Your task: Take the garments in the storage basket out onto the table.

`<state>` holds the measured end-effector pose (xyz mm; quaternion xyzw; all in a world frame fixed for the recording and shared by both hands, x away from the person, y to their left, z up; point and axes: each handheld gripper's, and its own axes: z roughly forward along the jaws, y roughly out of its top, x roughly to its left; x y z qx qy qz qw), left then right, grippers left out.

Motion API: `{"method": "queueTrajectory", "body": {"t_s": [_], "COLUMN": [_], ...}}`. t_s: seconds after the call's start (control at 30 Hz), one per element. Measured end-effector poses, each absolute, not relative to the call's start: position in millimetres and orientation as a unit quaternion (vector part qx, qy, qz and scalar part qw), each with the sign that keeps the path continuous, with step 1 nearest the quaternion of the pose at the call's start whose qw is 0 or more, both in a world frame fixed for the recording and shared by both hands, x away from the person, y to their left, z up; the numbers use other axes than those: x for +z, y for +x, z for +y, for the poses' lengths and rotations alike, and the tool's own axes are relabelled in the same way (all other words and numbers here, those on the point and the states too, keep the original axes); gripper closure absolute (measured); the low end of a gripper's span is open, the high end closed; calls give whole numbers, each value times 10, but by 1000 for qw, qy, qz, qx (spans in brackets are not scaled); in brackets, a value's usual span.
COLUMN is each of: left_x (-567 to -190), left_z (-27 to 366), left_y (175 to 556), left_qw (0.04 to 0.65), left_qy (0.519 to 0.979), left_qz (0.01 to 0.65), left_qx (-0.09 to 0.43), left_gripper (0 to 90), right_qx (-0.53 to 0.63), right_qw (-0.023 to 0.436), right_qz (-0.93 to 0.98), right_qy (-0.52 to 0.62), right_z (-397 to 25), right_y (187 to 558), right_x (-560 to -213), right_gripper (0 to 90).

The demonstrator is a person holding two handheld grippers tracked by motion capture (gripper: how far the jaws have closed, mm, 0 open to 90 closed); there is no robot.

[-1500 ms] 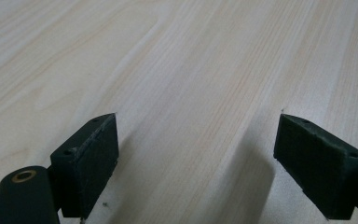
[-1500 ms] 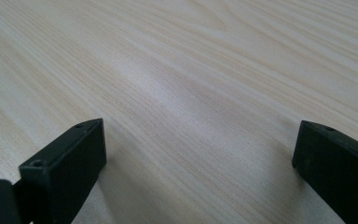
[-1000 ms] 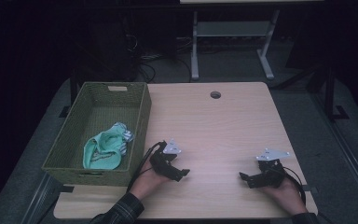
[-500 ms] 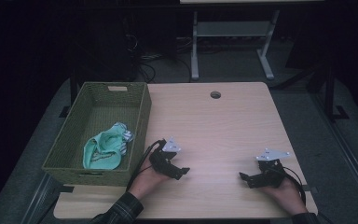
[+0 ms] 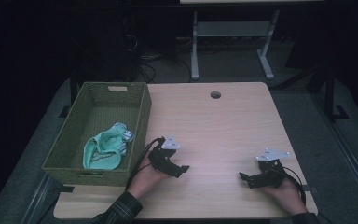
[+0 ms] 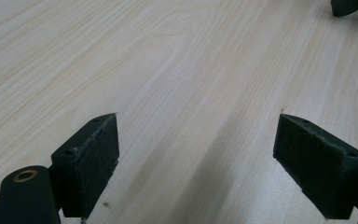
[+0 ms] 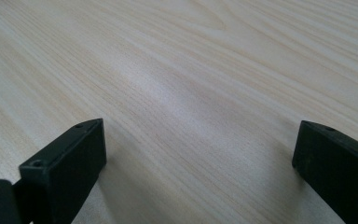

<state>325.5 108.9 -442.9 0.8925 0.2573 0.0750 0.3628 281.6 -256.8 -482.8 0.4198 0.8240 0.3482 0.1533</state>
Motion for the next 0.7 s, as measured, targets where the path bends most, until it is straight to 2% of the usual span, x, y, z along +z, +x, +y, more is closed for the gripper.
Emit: {"method": "queueTrajectory", "body": {"t_s": [0.7], "left_x": [-4316], "left_z": [1088], "left_y": [3265], "left_qw": [365], "left_qy": [891], "left_qz": [261], "left_qx": [74], "left_gripper": [138], "right_qx": [348], "right_qw": [153], "right_qz": [824], "right_qy": [420], "right_z": [-2568], "right_y": [2816], "right_x": [-4828], "right_gripper": [22]}}
